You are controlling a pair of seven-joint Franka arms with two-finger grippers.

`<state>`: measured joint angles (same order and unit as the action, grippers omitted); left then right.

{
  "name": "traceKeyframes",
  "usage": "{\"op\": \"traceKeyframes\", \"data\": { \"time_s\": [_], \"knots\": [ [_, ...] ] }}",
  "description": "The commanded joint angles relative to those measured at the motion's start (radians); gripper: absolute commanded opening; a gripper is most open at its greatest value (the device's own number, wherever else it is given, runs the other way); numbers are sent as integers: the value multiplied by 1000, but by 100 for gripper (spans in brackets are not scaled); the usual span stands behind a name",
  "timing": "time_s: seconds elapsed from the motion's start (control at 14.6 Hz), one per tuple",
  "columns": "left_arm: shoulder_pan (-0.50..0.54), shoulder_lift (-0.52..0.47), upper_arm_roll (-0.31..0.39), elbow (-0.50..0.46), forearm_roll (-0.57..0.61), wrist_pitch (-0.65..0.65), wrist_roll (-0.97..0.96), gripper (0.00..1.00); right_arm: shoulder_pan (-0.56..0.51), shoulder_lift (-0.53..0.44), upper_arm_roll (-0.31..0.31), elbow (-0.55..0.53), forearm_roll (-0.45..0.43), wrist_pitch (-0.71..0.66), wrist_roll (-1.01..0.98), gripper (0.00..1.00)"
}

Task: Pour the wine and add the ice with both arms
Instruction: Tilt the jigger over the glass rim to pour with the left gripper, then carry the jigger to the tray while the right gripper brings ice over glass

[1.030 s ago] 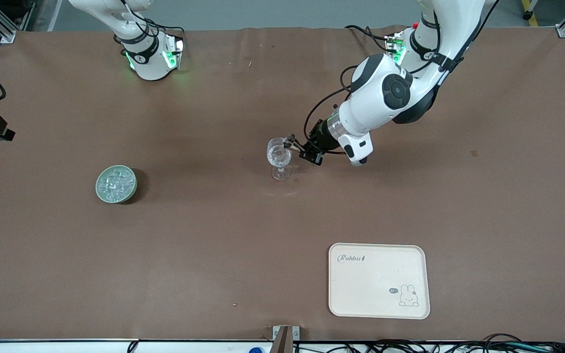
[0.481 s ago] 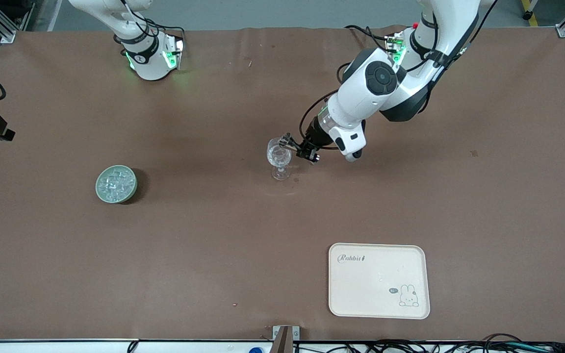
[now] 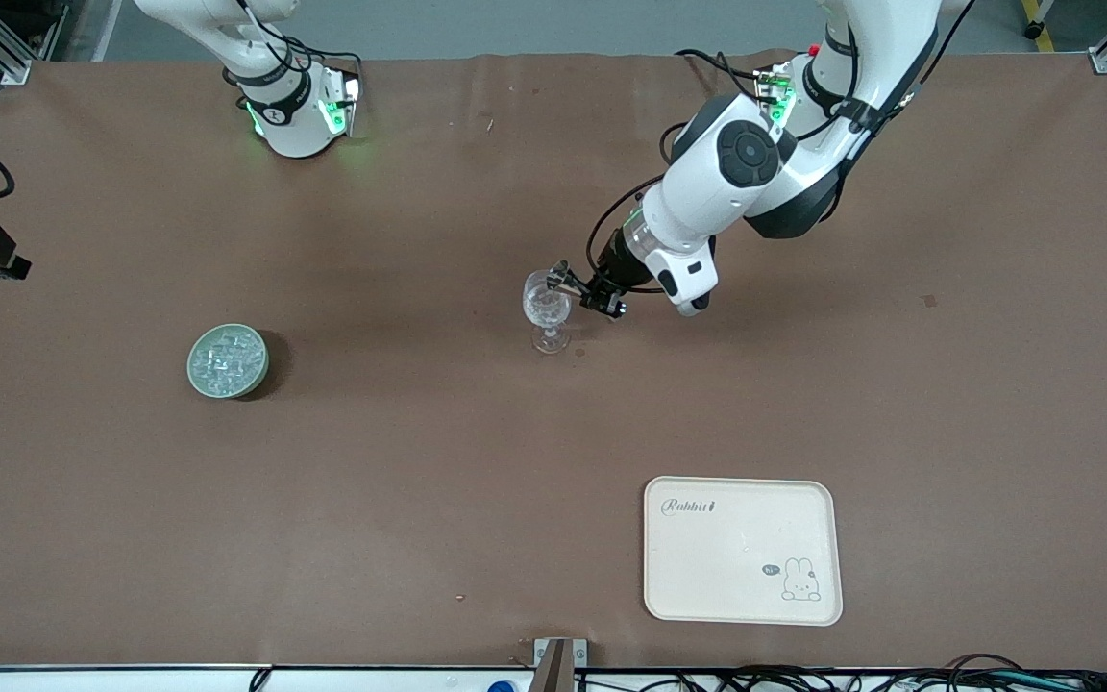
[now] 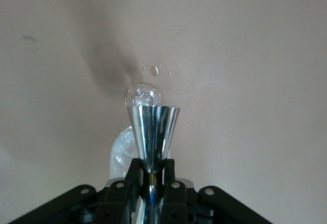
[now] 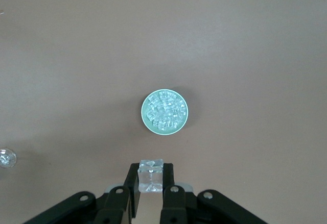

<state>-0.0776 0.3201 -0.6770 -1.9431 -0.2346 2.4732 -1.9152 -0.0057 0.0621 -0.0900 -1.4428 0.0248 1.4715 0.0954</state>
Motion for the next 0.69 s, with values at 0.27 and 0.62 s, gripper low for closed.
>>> {"op": "traceKeyframes", "data": {
  "time_s": [0.27, 0.62],
  "knots": [
    [4, -47, 100, 7, -443, -6, 281, 1, 47, 5, -2, 12, 6, 3, 15, 2],
    [-16, -42, 311, 10, -819, -118, 637, 1, 153, 7, -2, 5, 15, 9, 166, 3]
  ]
}}
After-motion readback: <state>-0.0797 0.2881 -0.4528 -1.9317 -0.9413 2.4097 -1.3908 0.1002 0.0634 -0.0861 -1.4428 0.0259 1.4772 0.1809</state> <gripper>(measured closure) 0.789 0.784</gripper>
